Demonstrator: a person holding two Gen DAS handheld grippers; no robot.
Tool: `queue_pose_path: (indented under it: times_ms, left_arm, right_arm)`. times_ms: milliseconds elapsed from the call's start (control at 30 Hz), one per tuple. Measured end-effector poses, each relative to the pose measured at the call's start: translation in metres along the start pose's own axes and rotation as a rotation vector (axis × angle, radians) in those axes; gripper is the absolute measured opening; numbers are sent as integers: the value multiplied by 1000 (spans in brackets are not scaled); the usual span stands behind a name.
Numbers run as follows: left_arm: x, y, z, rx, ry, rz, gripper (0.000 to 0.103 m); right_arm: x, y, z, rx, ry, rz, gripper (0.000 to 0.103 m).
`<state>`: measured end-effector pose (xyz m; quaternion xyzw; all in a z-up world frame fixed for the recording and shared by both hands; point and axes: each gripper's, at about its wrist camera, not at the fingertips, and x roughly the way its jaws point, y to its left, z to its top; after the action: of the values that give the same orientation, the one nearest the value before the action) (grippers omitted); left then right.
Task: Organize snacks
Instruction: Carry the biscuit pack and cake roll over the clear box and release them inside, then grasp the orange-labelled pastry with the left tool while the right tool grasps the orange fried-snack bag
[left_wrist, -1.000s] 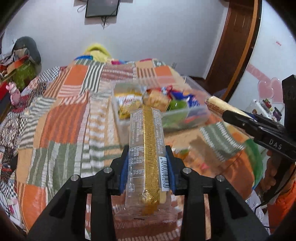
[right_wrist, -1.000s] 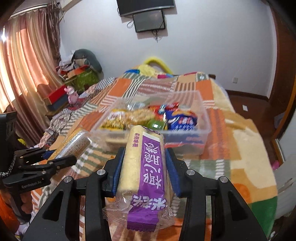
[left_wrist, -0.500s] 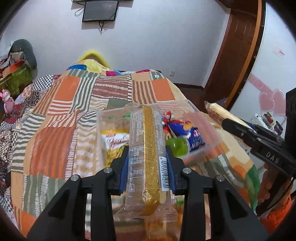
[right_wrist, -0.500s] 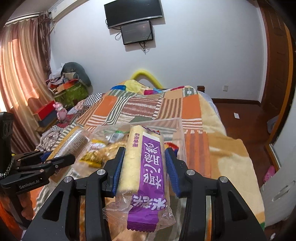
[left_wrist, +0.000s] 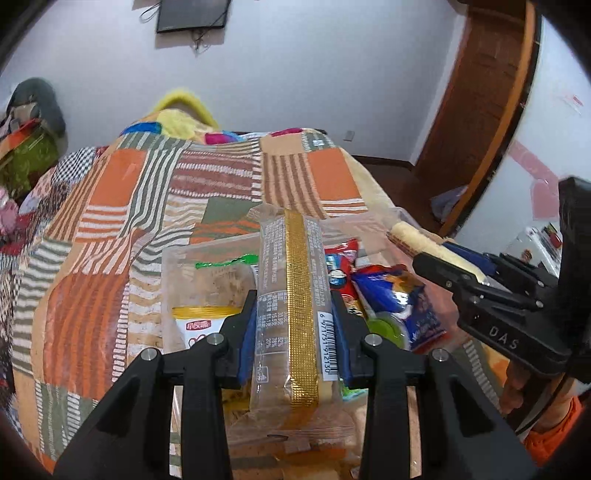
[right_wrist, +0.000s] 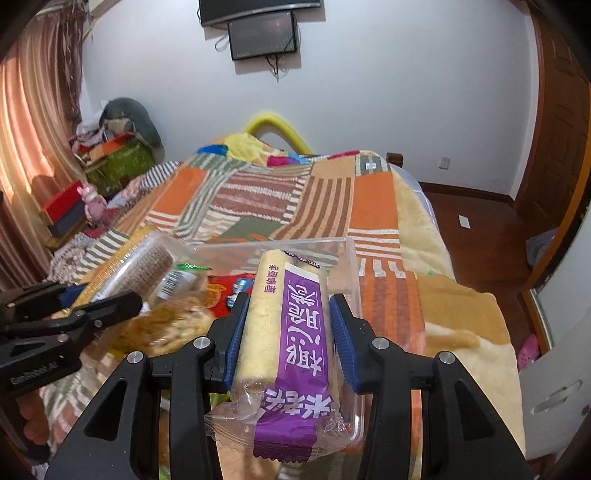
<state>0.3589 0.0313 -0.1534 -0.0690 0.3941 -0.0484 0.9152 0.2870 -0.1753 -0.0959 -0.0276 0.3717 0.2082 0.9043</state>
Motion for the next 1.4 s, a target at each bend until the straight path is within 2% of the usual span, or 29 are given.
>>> queue_pose_path:
  times_ms: [200, 333, 667, 767, 967, 1233, 1400]
  left_arm:
    - [5, 10, 0, -30, 8, 17, 36]
    - [-8, 13, 1, -39, -14, 18, 39]
    - [-63, 1, -16, 27, -65, 20, 44]
    - [-80, -1, -29, 45, -66, 18, 46]
    - [-98, 1, -59, 61, -27, 6, 46]
    - [-103, 8, -107, 63, 56, 6, 46]
    - [-96, 13, -134, 45, 119, 4, 46]
  right_arm:
    - [6, 0, -3, -16, 34, -6, 40]
    - [-8, 4, -3, -44, 5, -21, 41]
    - [-59, 14, -8, -29, -41, 75, 47]
    - [-69, 20, -17, -37, -42, 100, 53]
    - [-78, 37, -46, -59, -12, 126, 59]
    - [-63, 59, -82, -26, 86, 182, 63]
    - [-46, 72, -101, -44, 139, 148, 63]
